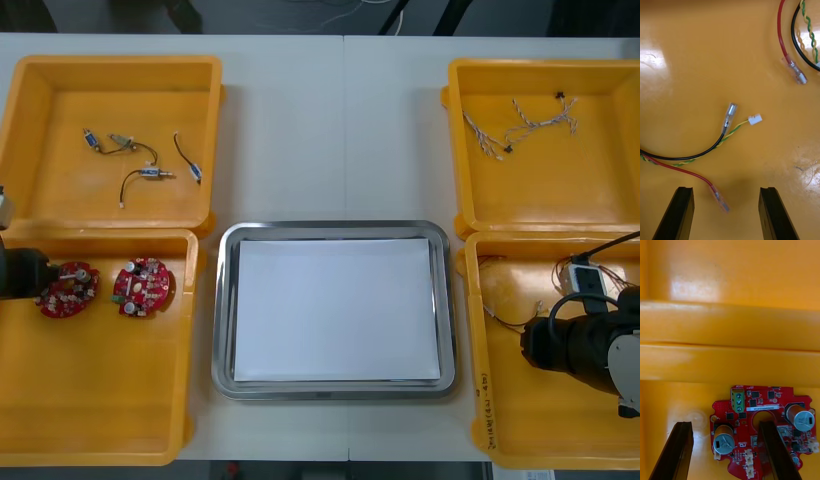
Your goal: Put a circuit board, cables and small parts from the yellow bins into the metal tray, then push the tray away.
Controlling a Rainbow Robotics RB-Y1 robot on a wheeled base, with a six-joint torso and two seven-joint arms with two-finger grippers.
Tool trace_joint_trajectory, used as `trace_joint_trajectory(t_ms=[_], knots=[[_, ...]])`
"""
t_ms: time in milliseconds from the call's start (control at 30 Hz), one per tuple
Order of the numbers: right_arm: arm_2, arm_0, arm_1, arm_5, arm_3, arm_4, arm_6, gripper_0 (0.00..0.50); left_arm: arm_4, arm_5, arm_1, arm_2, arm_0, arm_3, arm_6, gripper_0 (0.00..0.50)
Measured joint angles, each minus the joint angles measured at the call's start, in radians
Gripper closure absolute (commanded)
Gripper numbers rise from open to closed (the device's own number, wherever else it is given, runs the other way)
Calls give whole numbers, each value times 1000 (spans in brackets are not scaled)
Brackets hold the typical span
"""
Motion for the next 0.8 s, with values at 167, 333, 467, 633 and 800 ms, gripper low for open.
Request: trace_joint_trajectory(t_ms=[167,333,467,633,800], knots=[[0,7,3,0,3,-2,0,0,-4,-1,0,-7,0,1,0,0],[0,13,6,-1,4,-5,-4,0,-11,-2,0,-15,0,1,0,0],[0,14,11,-2,4,-5,-43,0,-12,-2,0,-20,2,1,0,0],[1,14,13,-5,4,-5,-51,0,-12,-3,0,-21,8,1,0,0],[8,14,13,-28,17,-6,-52,0,-12,-5,0,-21,18,1,0,0]])
